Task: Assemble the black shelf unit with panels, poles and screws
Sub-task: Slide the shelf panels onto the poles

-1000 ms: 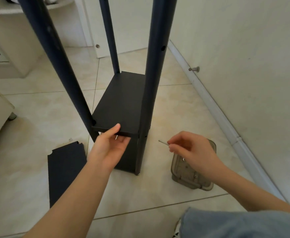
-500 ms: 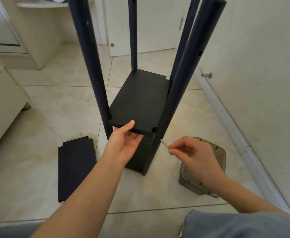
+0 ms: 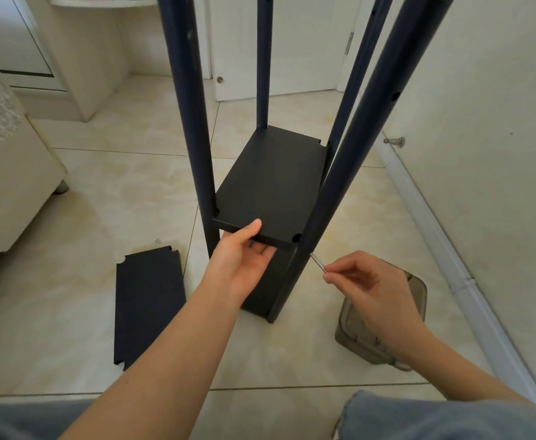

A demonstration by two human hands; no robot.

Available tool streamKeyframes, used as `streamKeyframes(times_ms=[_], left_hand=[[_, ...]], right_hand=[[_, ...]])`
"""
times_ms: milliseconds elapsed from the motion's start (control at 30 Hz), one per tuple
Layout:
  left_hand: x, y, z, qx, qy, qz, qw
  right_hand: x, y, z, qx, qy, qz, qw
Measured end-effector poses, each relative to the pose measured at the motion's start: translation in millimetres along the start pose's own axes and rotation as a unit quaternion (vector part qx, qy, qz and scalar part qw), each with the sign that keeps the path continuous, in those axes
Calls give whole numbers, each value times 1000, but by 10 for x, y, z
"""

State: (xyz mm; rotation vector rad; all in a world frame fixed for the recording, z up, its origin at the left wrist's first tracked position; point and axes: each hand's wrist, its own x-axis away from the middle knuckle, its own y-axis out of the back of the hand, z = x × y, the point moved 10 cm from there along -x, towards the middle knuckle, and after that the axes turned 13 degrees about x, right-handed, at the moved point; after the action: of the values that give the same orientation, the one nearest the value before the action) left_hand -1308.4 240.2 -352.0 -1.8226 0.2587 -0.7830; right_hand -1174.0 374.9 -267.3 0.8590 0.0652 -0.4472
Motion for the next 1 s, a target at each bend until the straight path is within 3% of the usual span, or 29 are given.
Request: streamKeyframes(times_ms=[1000], left_hand=[[-28, 45, 11, -13, 1, -17, 1000]], right_hand=[[-160, -201, -119, -52, -41, -29, 997]])
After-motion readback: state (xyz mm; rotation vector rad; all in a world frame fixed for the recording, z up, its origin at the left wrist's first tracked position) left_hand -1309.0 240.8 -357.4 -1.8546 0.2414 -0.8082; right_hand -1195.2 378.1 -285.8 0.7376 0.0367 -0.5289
